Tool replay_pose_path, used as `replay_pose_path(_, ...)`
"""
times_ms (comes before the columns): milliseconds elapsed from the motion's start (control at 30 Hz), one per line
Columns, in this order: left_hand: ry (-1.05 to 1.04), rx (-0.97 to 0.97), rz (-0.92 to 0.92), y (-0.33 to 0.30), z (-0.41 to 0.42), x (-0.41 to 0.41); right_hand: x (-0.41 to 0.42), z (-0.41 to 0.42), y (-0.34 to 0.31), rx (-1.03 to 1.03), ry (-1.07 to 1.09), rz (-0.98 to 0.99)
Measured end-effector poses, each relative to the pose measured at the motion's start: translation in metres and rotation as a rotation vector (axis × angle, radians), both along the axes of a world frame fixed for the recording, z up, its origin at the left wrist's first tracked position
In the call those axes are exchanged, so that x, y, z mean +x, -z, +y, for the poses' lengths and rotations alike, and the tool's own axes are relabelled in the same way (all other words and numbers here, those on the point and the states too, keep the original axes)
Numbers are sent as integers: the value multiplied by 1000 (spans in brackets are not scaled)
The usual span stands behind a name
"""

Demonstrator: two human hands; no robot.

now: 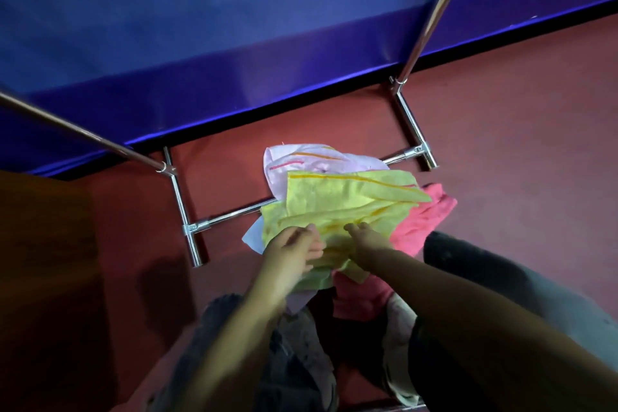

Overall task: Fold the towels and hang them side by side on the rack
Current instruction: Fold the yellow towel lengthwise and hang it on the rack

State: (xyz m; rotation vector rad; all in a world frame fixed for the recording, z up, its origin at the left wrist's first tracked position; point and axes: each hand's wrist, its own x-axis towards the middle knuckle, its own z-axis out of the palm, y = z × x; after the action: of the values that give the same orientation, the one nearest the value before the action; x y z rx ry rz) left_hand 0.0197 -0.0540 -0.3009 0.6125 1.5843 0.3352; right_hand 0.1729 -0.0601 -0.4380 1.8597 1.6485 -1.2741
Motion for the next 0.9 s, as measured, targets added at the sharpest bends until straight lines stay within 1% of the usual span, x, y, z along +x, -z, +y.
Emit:
replay_pose_path(133,-32,-86,28,24,8,-2,-11,1,24,1,-40,-26)
replay_pose_path(233,-130,-185,20,32,10,-5,-8,-1,16,78,7,-29)
replay_pose_path(300,-252,-278,-27,31,11,-6,-7,1,-5,140,74,22)
replay_pose_path(367,-383,-366,-92,23,14,-2,-9,5,-35,245,121,110)
replay_pose_path(433,-485,-438,-150,8,17,5,-13,9,-72,357,148,245)
replay_pose_path(500,-528,-459,-228,-12,17,11,-17,8,-111,427,150,372)
replay_pose_path(567,-531,-413,-326,-33,13,15,-20,1,-149,532,118,466)
replay_pose_path(667,-480,-225,-454,-68,4,20,-20,-19,-199,686,103,632)
replay_pose_path(700,-474,-161,-477,-84,-2,21,-18,-29,-217,713,105,676)
replay_pose_path(767,-468,-44,-469,-112,-12,20,-13,-49,-248,699,144,765)
replay_pose_path(833,-472,100,-496,-147,-24,19,-3,-64,-280,659,285,873)
replay_pose_path(900,-469,252,-550,-184,-37,17,8,-71,-309,651,517,966)
